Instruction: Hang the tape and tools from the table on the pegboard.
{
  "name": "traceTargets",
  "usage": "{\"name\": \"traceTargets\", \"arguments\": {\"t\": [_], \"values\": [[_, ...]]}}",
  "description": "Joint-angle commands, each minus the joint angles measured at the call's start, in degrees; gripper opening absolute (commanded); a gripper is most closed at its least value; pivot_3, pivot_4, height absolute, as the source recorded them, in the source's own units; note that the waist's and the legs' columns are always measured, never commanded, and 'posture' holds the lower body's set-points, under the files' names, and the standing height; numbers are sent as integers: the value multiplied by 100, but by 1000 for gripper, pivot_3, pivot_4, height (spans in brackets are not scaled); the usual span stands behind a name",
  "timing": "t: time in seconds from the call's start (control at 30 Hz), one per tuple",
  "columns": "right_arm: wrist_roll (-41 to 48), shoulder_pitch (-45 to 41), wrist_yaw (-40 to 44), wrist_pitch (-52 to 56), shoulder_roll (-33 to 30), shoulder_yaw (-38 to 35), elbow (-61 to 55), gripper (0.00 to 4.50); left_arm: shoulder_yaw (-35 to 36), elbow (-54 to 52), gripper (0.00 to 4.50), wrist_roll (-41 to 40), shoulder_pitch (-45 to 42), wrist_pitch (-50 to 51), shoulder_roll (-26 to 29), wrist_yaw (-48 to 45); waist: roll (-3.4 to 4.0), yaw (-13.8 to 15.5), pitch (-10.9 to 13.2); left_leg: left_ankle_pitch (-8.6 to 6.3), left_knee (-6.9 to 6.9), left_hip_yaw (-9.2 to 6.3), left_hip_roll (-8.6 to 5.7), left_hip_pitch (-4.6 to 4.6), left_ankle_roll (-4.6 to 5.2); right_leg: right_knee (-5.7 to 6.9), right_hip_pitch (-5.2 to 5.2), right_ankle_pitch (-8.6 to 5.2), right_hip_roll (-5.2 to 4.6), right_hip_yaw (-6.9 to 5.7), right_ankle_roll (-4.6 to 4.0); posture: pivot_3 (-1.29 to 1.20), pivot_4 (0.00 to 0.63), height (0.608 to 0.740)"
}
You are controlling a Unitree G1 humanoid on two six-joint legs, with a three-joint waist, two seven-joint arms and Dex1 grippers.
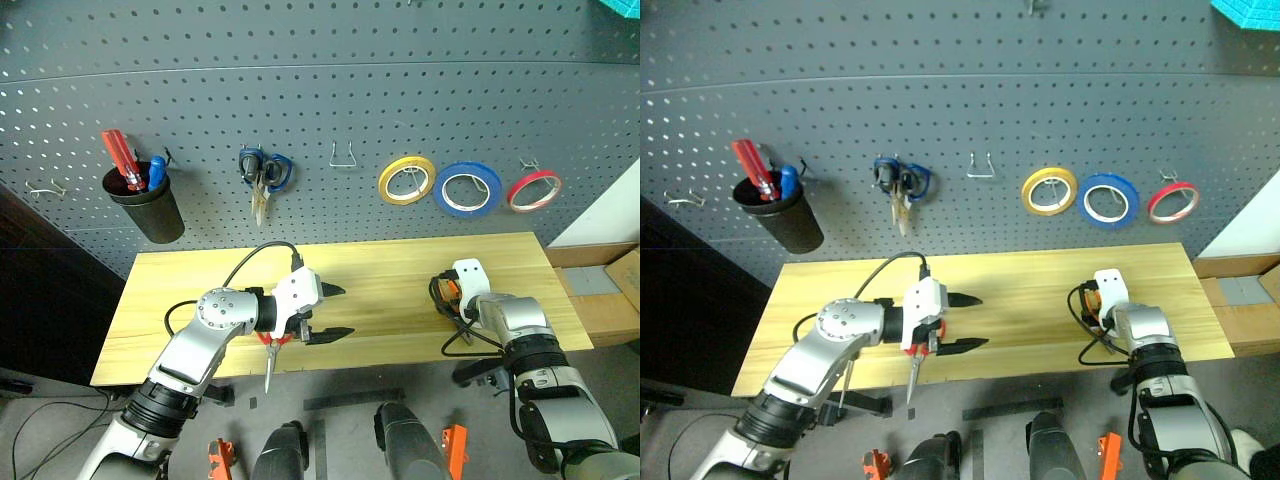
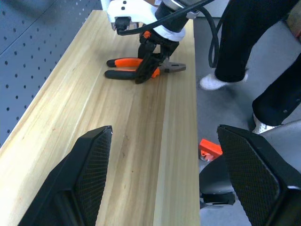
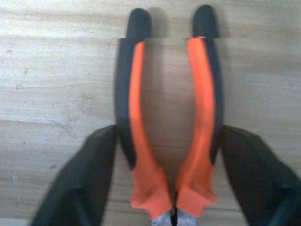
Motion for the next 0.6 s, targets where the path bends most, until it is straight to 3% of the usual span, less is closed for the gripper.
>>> {"name": "traceTargets", "arguments": {"t": [0.03, 0.17, 0.37, 0.47, 0.6], "values": [[-52, 278, -127, 210, 80, 34, -371, 2817, 273, -258, 3784, -182, 127, -87, -59, 111, 0, 2, 0, 0, 0, 0, 0, 0, 0, 0, 0, 0, 0, 0, 0, -208, 209, 740], [-246, 637, -424, -44, 194, 208, -1405, 2817, 450, -254, 3784, -229, 325, -323, -133, 231, 0, 4, 0, 0, -2, -1, 3, -1, 0, -1, -2, 0, 2, 0, 0, -208, 208, 740], [-44, 1502, -730, -644, 988, 317, -4331, 2816, 1395, -524, 3784, -417, 1057, -986, -467, 1031, 1, -42, 0, 0, -5, 13, 9, -20, 0, 13, -43, 1, 4, 16, -3, -203, 211, 740], [33, 1451, -778, -1247, 1431, 499, -5353, 2816, 1940, -915, 3784, -640, 1496, -1131, -768, 1587, 2, -56, 1, 0, -6, 17, 16, -22, -1, 13, -51, 6, 10, 21, -9, -193, 211, 740], [-45, 552, -792, -2071, 1798, 735, -5319, 2816, 2288, -1256, 3784, -703, 1927, -1057, -925, 2019, -1, -31, -1, 2, -2, 16, 16, -20, -3, 9, -47, 15, 13, 21, -7, -157, 206, 740]]}}
